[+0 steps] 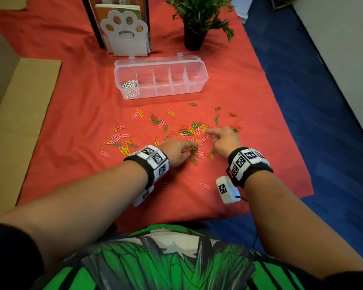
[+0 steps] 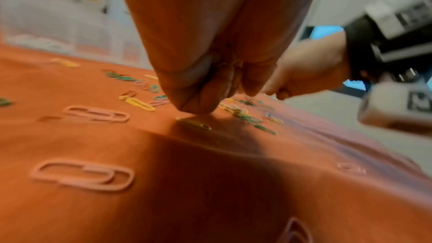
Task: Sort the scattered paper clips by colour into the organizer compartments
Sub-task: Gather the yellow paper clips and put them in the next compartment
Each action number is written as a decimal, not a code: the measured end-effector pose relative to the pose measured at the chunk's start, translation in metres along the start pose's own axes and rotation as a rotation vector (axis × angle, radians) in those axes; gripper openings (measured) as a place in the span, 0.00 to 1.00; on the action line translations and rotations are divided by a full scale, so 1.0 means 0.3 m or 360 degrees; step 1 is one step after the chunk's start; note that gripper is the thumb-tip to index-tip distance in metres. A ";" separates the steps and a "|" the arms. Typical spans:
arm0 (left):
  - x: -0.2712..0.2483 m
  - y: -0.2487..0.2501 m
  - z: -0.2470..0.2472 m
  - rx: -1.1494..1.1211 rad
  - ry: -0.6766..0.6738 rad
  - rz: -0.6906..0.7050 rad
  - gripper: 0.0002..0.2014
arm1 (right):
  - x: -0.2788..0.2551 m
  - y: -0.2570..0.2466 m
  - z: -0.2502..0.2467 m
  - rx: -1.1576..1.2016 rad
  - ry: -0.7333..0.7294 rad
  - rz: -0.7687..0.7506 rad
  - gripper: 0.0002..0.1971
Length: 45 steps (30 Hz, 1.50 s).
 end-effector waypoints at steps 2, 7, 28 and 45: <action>0.015 0.014 0.030 0.0243 0.0002 0.0051 0.22 | -0.012 0.003 -0.010 -0.0084 -0.0007 -0.0023 0.18; 0.023 -0.024 -0.001 0.0304 0.0167 -0.0019 0.16 | -0.051 -0.009 0.022 -0.0318 -0.0109 -0.0201 0.20; -0.085 -0.204 -0.337 -0.2096 0.0607 -0.0658 0.17 | 0.051 -0.164 -0.034 -0.0092 -0.0083 -0.0027 0.04; -0.013 -0.259 -0.664 -0.1292 0.1164 -0.0479 0.09 | 0.039 -0.149 0.024 -0.0563 -0.0016 -0.0267 0.12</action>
Point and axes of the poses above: each hand's wrist, its own x-axis towards the middle knuckle, its own z-axis out of the palm, y = z × x, the point moved 4 cm from there along x, towards the middle knuckle, and after that the axes turned 7 degrees about -x, right-handed, at the moved point
